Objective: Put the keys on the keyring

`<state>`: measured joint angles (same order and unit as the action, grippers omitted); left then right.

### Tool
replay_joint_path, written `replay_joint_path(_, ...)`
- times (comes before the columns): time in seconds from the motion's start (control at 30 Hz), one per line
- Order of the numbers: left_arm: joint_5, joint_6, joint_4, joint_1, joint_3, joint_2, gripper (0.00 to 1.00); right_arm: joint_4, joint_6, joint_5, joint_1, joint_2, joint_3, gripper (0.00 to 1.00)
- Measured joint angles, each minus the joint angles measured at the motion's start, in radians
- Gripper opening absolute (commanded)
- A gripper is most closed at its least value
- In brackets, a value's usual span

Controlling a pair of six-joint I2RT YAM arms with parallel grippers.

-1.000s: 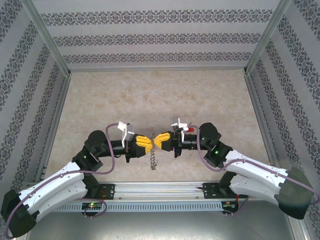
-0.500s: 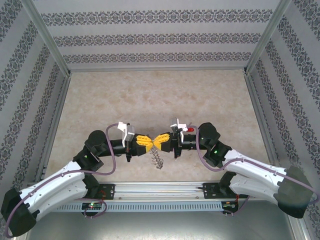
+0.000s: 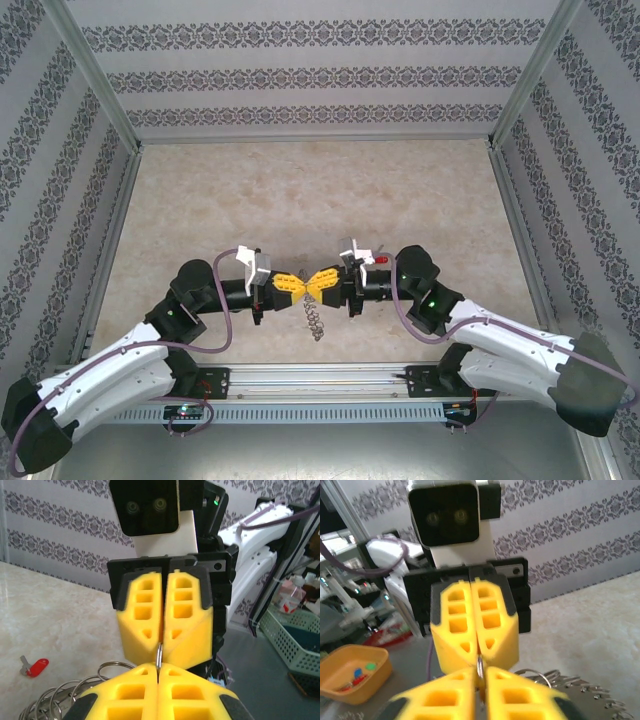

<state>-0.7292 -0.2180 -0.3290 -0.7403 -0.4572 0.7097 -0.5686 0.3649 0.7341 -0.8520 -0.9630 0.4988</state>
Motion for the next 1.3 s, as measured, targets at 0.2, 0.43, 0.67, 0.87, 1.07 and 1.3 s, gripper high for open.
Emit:
replay_joint_path(0.2,0.007,0.089,0.146,0.000,-0.076,-0.011,0.00,0.185,-0.078,-0.051,-0.003,0.074,0.022,0.25)
replay_joint_path(0.43,0.044,0.195,0.346,-0.026,-0.177,0.033,0.00,0.420,-0.187,-0.129,-0.003,0.167,0.064,0.25)
replay_joint_path(0.67,0.119,0.331,0.646,-0.071,-0.386,0.127,0.00,0.553,-0.269,-0.174,-0.038,0.207,0.092,0.25)
replay_joint_path(0.87,0.148,0.415,0.848,-0.092,-0.521,0.225,0.00,0.583,-0.318,-0.196,-0.086,0.196,0.092,0.25)
replay_joint_path(1.07,0.163,0.457,0.948,-0.107,-0.552,0.274,0.00,0.584,-0.341,-0.208,-0.095,0.211,0.092,0.24)
replay_joint_path(1.3,0.189,0.489,1.001,-0.131,-0.589,0.301,0.00,0.570,-0.354,-0.211,-0.108,0.202,0.092,0.24)
